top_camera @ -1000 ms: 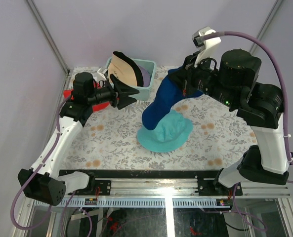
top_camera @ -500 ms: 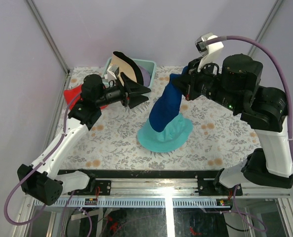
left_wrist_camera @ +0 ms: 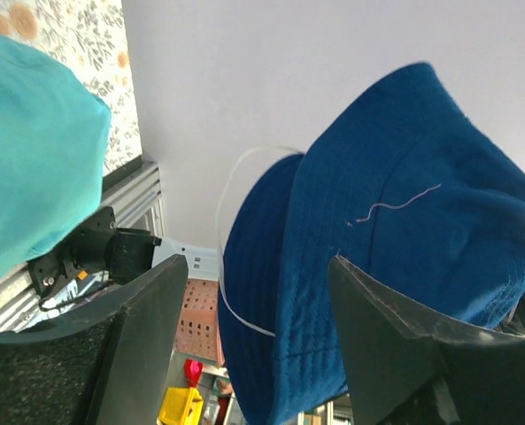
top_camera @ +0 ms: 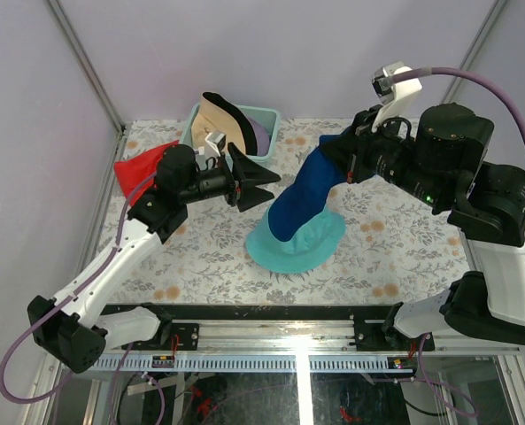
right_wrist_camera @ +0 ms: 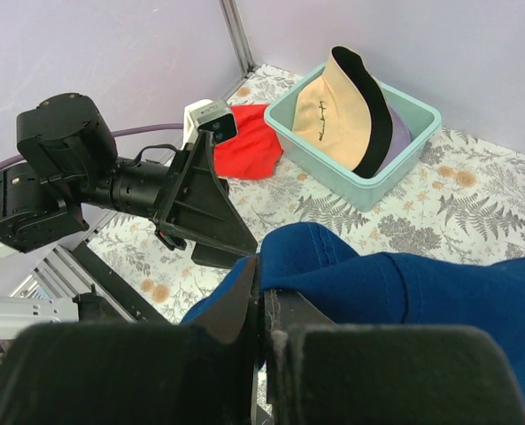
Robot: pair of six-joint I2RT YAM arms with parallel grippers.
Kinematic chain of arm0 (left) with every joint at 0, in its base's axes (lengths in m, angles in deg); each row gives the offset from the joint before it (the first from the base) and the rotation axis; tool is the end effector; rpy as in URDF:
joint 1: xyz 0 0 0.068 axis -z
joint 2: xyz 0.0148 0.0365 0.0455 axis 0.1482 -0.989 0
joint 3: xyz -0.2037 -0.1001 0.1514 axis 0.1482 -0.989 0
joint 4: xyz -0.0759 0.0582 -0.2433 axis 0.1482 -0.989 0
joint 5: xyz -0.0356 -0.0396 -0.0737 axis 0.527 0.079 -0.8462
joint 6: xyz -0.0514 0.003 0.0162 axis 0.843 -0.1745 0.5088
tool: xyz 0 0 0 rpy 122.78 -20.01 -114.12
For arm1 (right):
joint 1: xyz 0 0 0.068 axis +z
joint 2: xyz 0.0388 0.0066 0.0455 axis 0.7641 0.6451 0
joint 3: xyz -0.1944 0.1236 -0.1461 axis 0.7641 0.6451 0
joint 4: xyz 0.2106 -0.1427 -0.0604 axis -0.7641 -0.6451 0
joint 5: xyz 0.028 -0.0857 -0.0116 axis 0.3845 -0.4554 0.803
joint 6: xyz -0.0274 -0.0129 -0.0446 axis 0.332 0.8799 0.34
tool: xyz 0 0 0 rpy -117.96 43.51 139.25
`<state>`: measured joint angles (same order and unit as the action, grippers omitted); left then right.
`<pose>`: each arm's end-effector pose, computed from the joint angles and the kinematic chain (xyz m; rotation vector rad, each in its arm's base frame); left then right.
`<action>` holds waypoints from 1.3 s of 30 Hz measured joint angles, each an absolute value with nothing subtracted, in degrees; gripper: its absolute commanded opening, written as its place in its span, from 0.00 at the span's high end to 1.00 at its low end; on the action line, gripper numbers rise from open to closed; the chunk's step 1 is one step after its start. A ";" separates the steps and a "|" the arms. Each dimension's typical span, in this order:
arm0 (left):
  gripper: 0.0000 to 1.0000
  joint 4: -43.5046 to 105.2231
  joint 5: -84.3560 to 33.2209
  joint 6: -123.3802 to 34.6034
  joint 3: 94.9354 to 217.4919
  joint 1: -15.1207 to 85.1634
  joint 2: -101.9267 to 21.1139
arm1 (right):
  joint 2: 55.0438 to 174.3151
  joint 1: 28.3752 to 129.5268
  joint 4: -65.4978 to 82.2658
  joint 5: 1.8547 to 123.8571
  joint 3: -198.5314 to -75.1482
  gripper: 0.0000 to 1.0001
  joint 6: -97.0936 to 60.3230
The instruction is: Stack the hats
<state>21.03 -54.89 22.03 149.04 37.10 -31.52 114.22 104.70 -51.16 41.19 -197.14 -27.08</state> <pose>0.2199 -0.1445 0.3926 -0.3180 2.1095 -1.8138 0.1078 0.1384 0.6004 -0.3901 1.6591 0.7269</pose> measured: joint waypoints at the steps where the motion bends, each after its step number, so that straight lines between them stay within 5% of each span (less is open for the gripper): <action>1: 0.35 21.55 -54.76 22.57 148.84 37.80 -31.63 | 113.89 104.70 -51.16 41.19 -196.64 1.00 -27.27; 12: 0.36 29.36 -53.18 28.26 148.60 41.23 -32.90 | 111.42 104.70 -50.18 41.11 -191.13 1.00 -28.98; 19: 0.47 31.63 -52.75 29.79 148.60 42.91 -34.56 | 109.04 104.70 -49.67 40.63 -188.29 1.00 -29.64; 24: 0.36 30.17 -52.62 28.02 148.62 42.94 -34.36 | 108.29 104.70 -49.19 39.36 -188.25 1.00 -29.64; 35: 0.33 29.90 -52.62 29.42 145.74 45.65 -33.71 | 108.60 104.70 -48.97 39.40 -188.62 1.00 -30.27; 39: 0.42 32.61 -52.40 31.51 145.74 47.48 -34.41 | 108.60 104.70 -48.49 39.45 -188.10 1.00 -30.29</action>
